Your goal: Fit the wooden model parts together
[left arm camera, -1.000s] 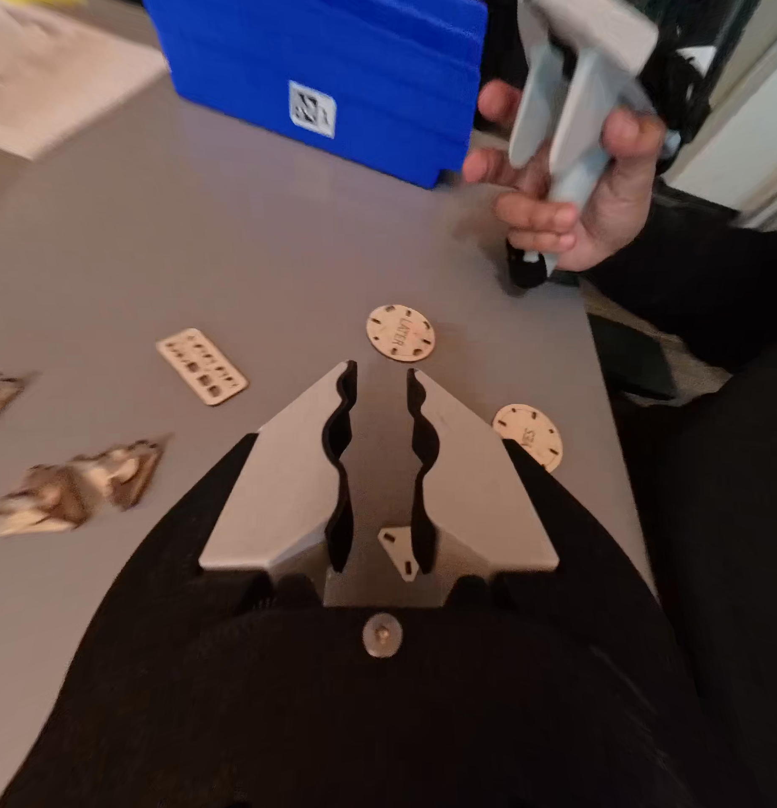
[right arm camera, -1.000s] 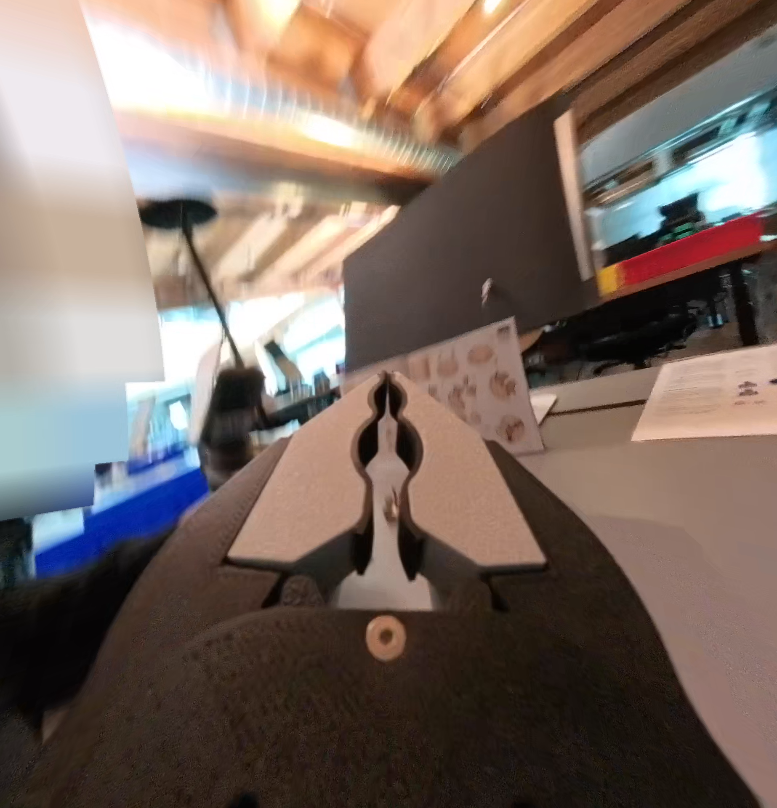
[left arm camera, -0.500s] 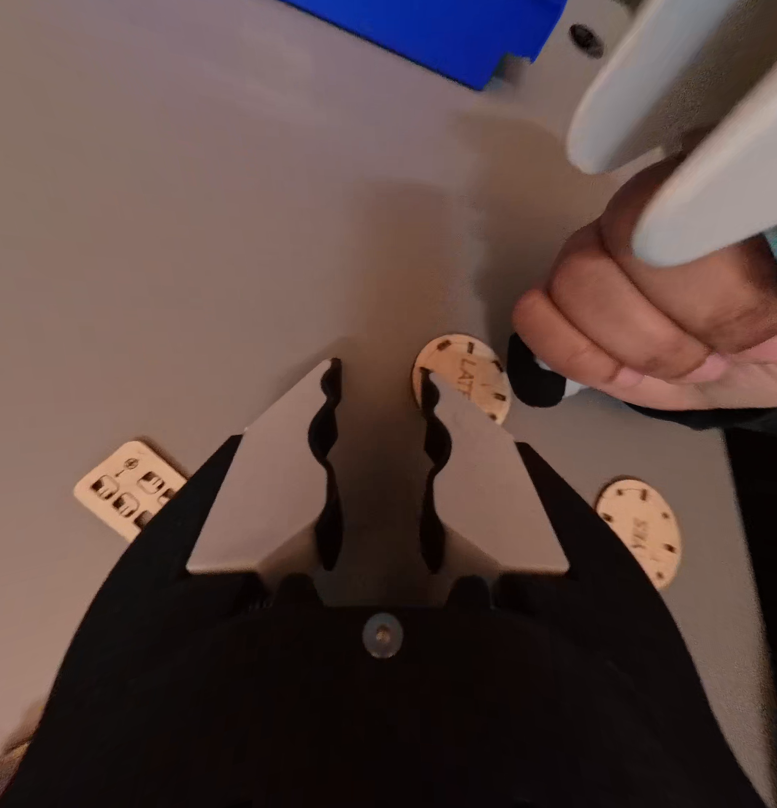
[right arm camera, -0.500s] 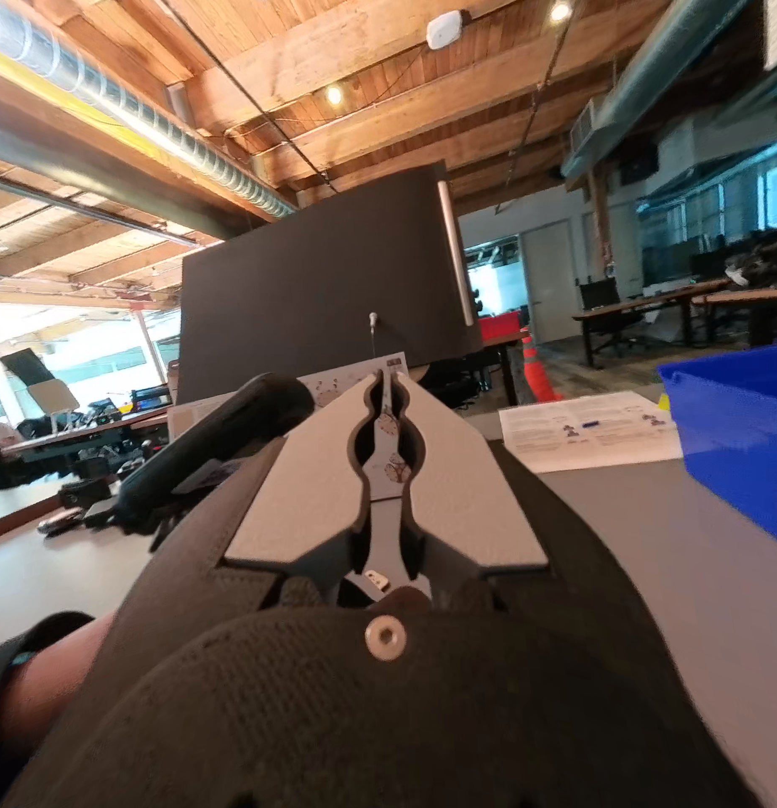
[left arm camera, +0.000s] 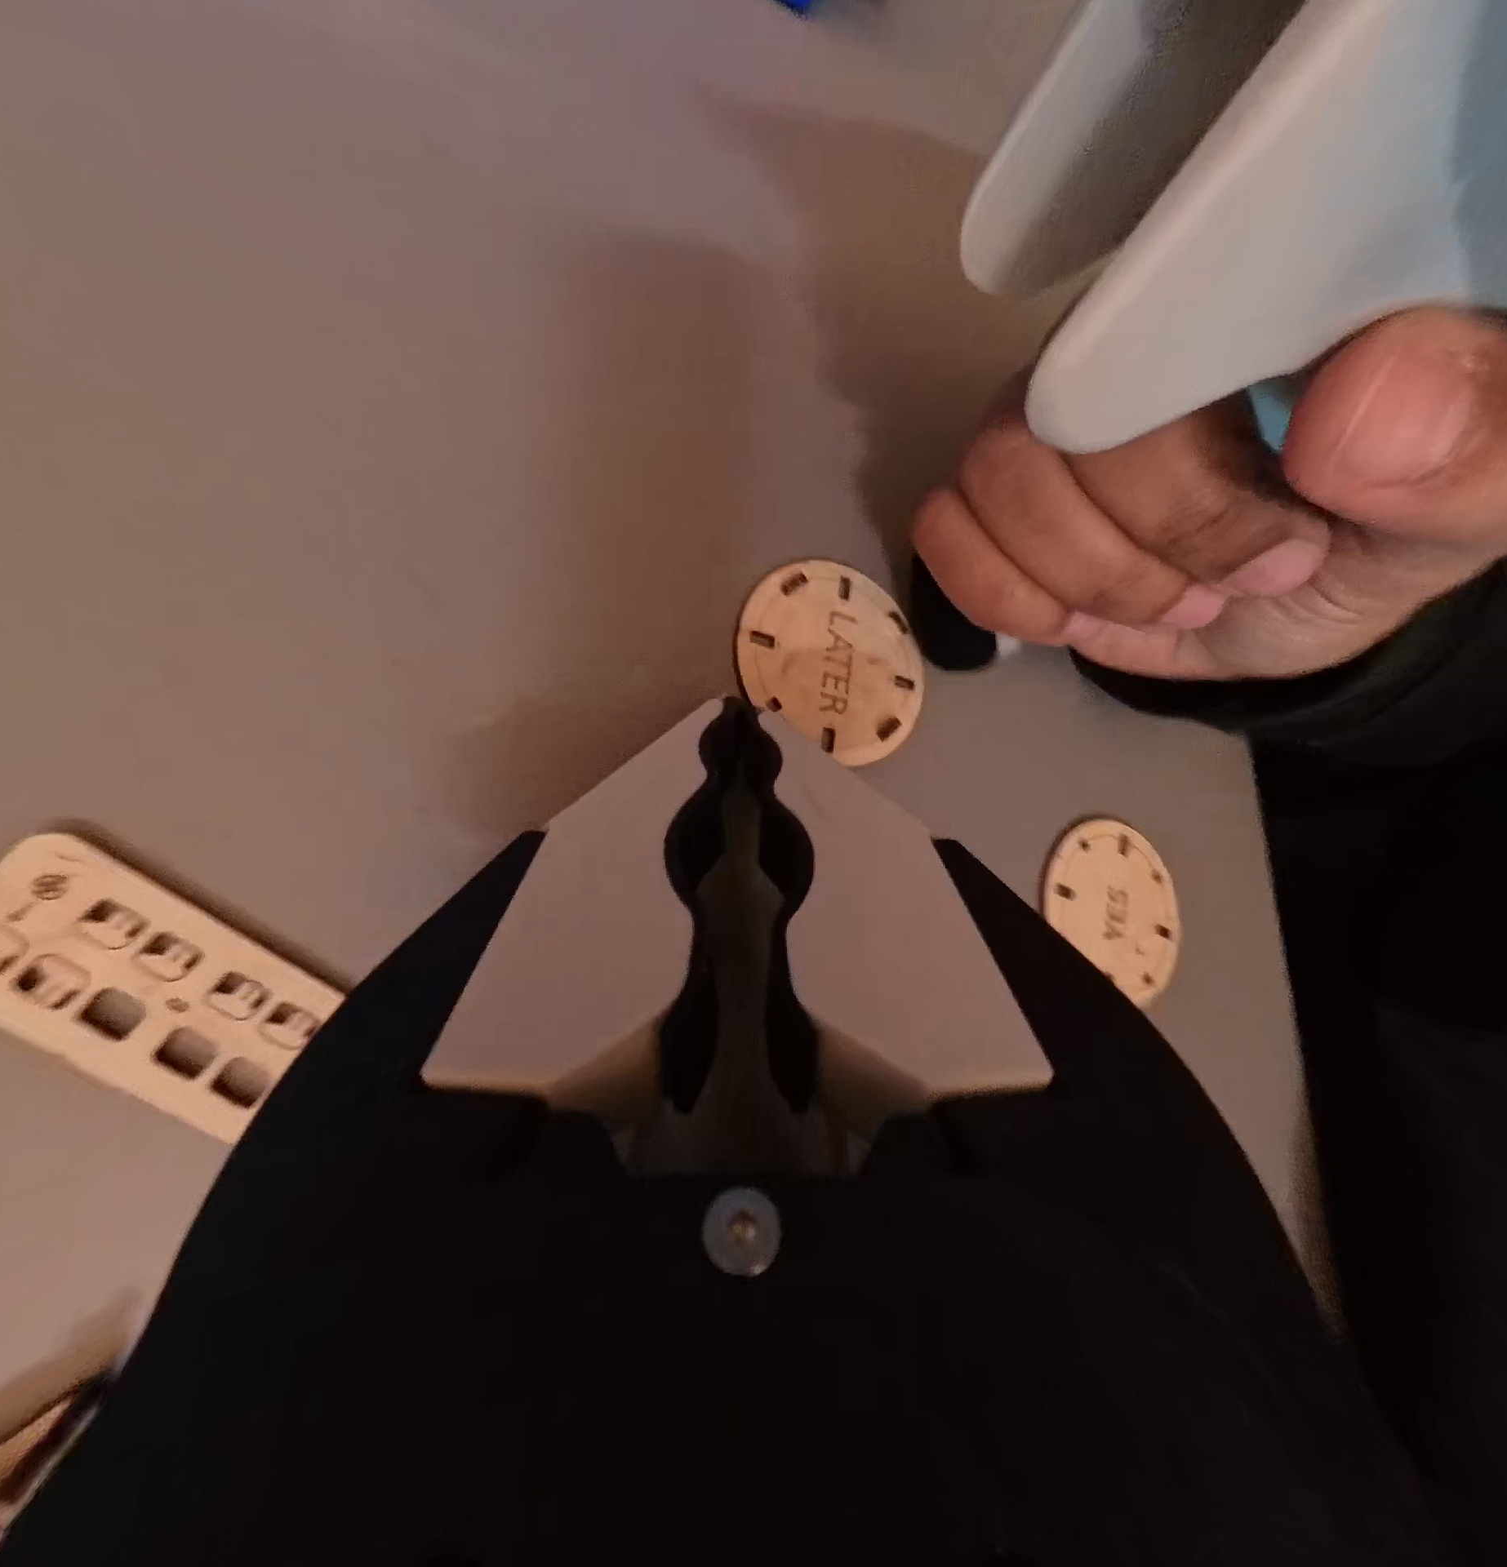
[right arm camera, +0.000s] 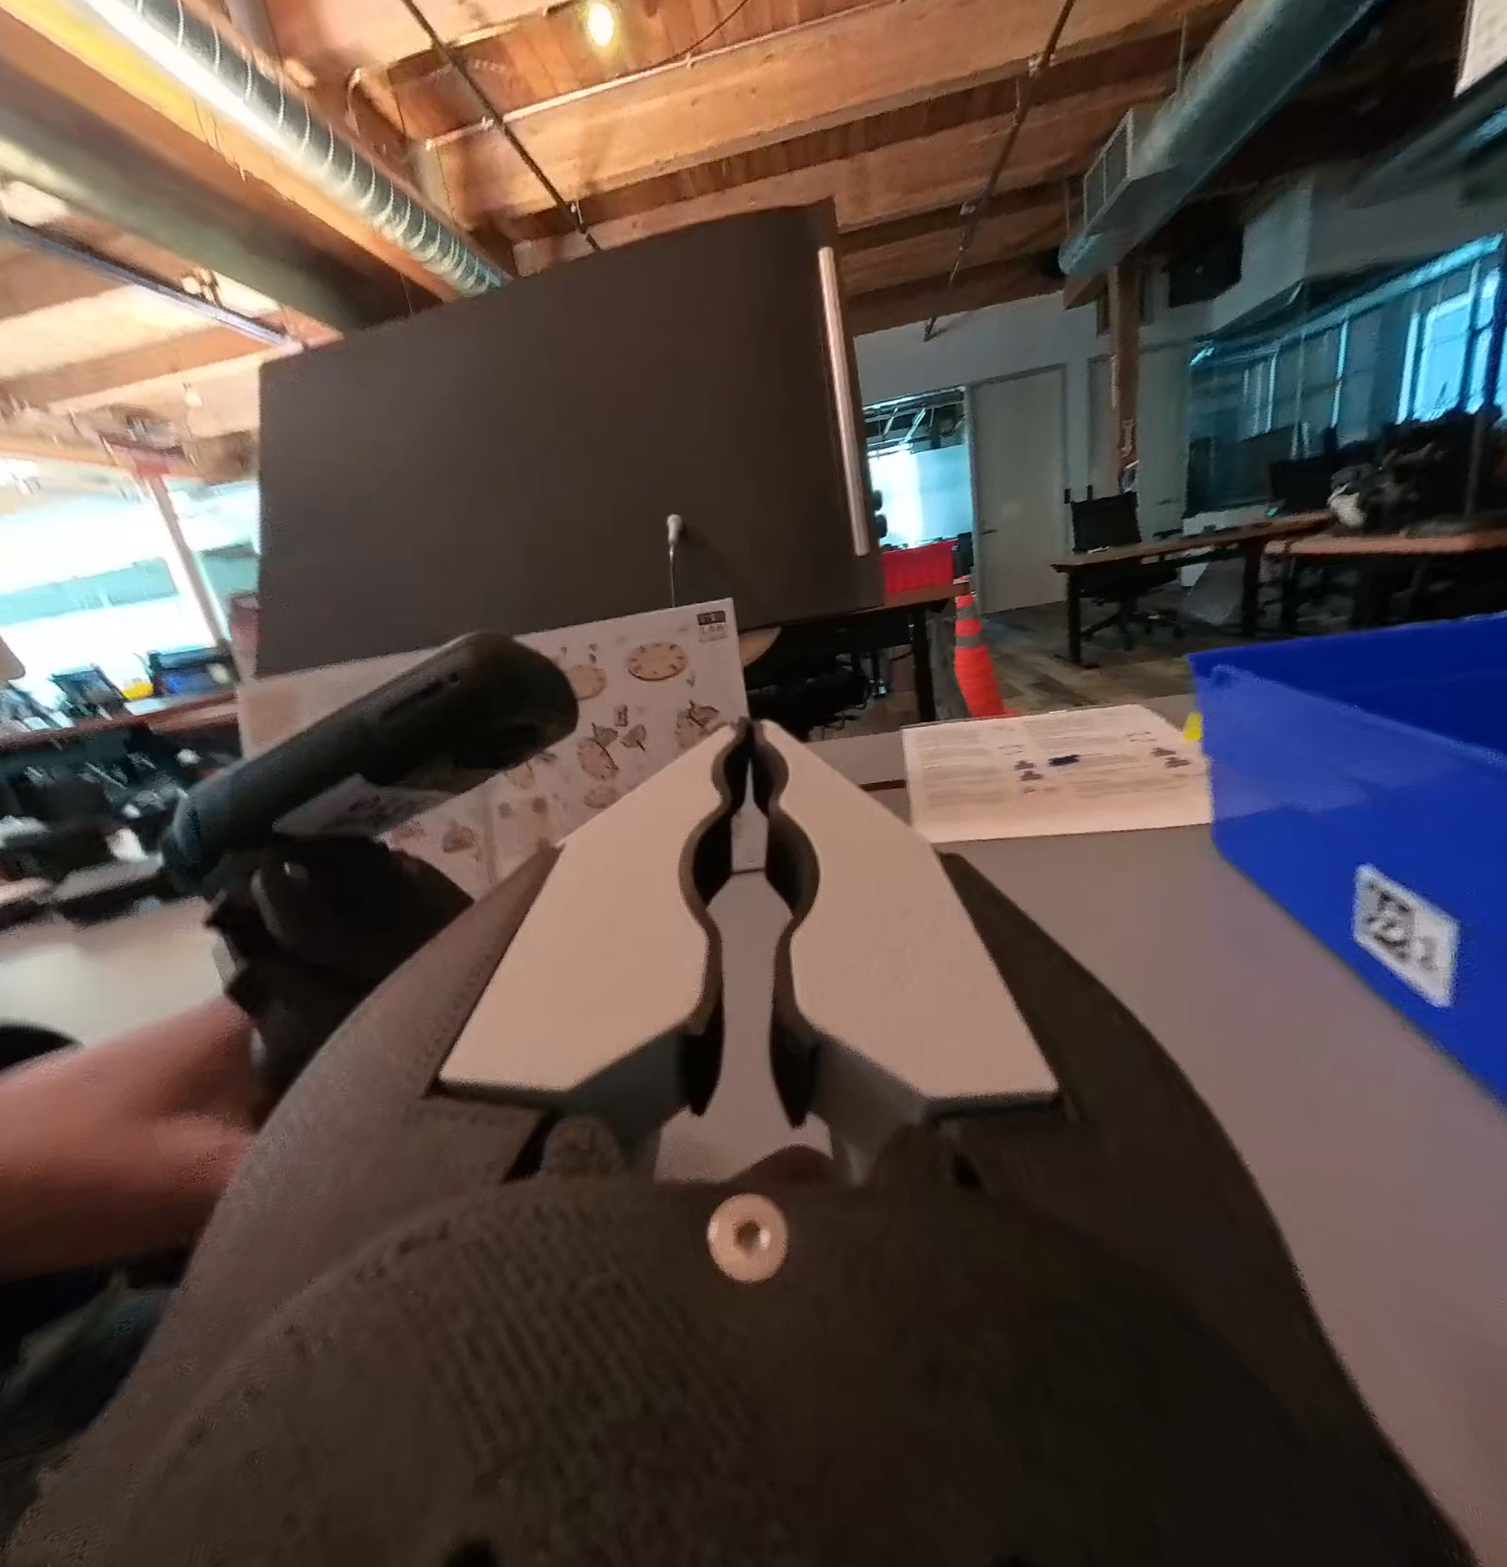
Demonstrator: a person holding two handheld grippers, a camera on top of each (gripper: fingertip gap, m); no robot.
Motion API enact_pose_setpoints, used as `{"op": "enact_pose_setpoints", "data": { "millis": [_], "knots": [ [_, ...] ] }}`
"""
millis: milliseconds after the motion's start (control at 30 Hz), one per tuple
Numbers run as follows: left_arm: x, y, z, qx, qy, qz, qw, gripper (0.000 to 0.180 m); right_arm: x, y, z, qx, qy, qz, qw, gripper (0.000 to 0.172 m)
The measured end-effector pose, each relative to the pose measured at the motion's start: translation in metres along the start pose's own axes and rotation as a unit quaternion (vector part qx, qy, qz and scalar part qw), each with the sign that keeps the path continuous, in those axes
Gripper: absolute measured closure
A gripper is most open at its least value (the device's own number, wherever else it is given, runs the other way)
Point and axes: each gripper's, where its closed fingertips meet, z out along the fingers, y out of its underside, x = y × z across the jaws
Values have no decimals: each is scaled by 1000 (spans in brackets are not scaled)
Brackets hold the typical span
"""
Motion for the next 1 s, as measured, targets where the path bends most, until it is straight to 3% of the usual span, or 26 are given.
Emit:
{"op": "enact_pose_setpoints", "data": {
  "millis": [100,167,233,333,433,533,633,767,867,1000],
  "knots": [
    [29,15,2,-54,89,-20,994,180,8,-1,-12,0,11,-55,998,172],
    [56,28,3,-102,163,-19,981,179,20,-5,-14,9,25,-39,999,172],
    [67,31,7,-114,184,-4,976,179,31,-5,-10,13,32,-14,999,172],
    [57,16,8,-67,141,18,988,180,39,-4,-3,9,29,4,1000,172],
    [30,-12,-5,29,74,25,997,180,42,-3,1,14,29,27,999,172],
    [-2,-36,-28,129,-18,41,991,180,40,4,14,11,40,64,997,172],
    [-19,-47,-48,173,-75,52,981,175,17,15,33,-2,14,66,998,172],
    [-27,-46,-60,163,-99,55,980,170,-6,18,46,-16,-80,183,980,172],
    [-23,-42,-58,139,-90,78,983,169,24,-18,25,68,-31,132,988,172],
    [16,-21,-35,59,20,129,990,171,30,-33,-9,89,-8,46,995,170]
  ]
}}
